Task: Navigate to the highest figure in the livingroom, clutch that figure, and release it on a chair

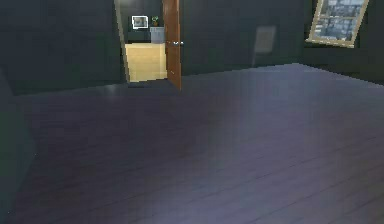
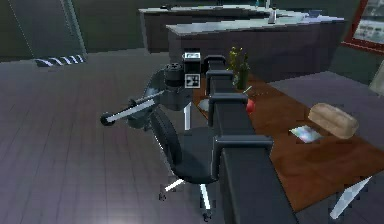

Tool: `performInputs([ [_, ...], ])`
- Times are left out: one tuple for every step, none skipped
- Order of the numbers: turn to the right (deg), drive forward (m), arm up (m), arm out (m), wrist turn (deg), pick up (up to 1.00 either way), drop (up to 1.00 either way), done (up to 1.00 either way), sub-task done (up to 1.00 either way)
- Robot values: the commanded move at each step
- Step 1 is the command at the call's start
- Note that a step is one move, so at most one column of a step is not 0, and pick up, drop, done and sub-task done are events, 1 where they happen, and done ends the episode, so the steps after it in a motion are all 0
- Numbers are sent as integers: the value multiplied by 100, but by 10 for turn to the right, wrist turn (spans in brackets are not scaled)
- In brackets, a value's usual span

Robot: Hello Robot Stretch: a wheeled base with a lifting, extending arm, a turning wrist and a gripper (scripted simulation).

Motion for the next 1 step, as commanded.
performInputs([
  [270,0,0,0,0,0,0,0,0],
])
